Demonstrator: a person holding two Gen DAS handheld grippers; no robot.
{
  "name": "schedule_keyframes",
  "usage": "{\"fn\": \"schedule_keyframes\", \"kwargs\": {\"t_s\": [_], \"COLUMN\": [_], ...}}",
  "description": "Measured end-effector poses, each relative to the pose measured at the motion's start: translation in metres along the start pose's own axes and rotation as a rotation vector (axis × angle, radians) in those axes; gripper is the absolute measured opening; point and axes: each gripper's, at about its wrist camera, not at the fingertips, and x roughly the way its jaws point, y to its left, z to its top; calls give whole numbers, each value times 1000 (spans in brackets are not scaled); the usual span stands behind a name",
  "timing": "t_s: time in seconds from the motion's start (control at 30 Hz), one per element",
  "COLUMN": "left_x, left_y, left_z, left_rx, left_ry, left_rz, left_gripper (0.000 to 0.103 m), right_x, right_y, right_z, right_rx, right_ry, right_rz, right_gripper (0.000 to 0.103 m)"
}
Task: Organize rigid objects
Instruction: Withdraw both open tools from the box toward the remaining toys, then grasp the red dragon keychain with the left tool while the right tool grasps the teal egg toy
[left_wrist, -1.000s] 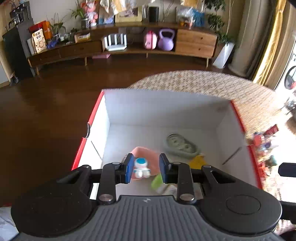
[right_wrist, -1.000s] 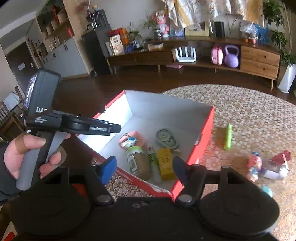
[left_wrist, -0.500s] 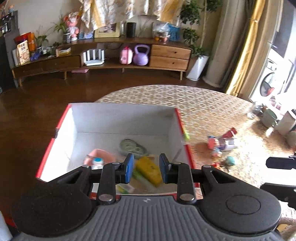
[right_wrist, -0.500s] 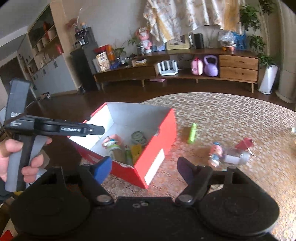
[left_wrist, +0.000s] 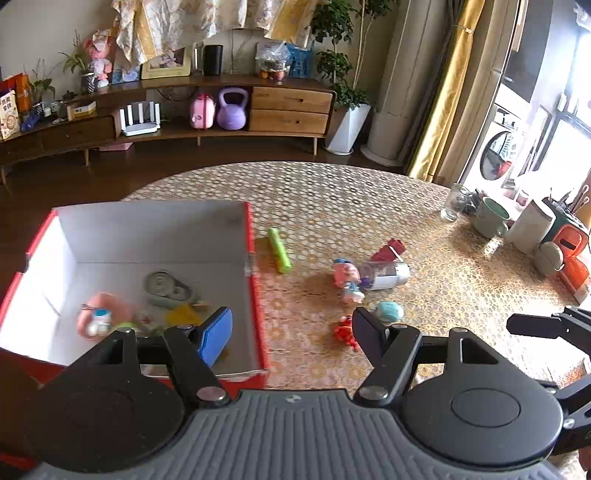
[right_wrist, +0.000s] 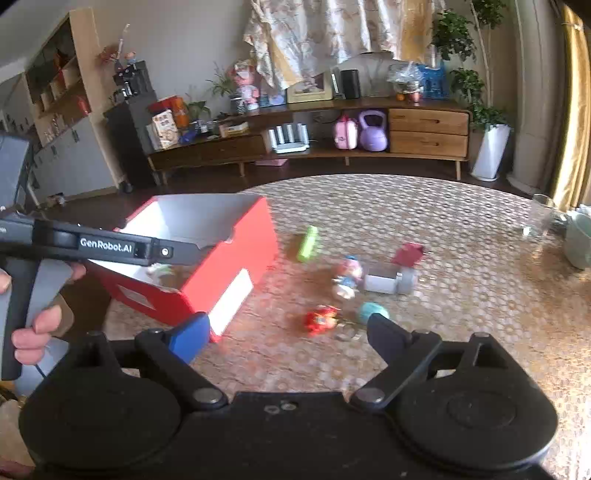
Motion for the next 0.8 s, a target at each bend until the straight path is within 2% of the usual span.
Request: {"fn": "schedule_keyframes", "kwargs": {"t_s": [0.23, 0.3, 0.47, 0.57, 0.7, 0.8], "left_x": [32, 40, 61, 72, 89, 96], "left_y": [-34, -40, -49, -53, -54, -60], "left_z": [-1, -3, -15, -22, -31, -36], "left_rx": [42, 55, 87, 99, 88, 140], "left_ry": [11, 8, 2, -9, 0, -31], "left_rz": [-22, -26, -55, -52, -56, -14], "left_gripper": [80, 85, 87, 92, 93, 97], "right_x": [13, 16, 31, 44, 65, 80], "right_y": [-23, -27, -51, -64, -76, -87], "right_z": [-8, -10, -6, -5, -4, -4], "right_rx": [7, -14, -21, -39, -46, -37], "right_ry": [20, 19, 36, 67, 103, 121], "right_rz": [-20, -30, -69, -72, -85, -89], "right_gripper": [92, 91, 89, 89, 86, 85]}}
